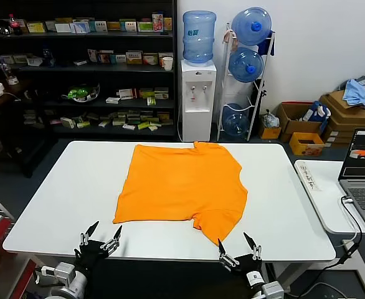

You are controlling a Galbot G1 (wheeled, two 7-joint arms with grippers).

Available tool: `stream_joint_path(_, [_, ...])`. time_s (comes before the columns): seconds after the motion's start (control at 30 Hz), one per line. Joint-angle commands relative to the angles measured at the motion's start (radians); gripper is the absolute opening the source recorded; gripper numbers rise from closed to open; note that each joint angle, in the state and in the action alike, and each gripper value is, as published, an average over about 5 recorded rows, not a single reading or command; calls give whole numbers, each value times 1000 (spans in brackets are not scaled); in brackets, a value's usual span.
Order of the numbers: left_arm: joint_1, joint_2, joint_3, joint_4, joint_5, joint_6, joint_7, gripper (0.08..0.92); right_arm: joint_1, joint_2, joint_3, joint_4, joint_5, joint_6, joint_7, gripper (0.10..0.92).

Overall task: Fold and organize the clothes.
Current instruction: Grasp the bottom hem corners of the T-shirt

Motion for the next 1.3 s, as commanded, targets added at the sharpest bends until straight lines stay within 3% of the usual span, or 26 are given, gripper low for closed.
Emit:
stream_joint_path(0.03, [-6,2,2,5,-4,1,0,823,-4,-3,2,3,0,4,-2,823])
stream_joint_path(0.53, [-238,77,111,142,-214,186,-45,823,192,89,-114,-162,28,-143,168,823])
stream_joint_path(1.1, [-266,54,138,192,-187,181,-25,823,225,114,-138,-219,-5,-154,187,822])
stream_joint_path(1.3, [-267,52,141,199,-179,176,-25,817,236,126,-143,-240,-11,-161,195,724])
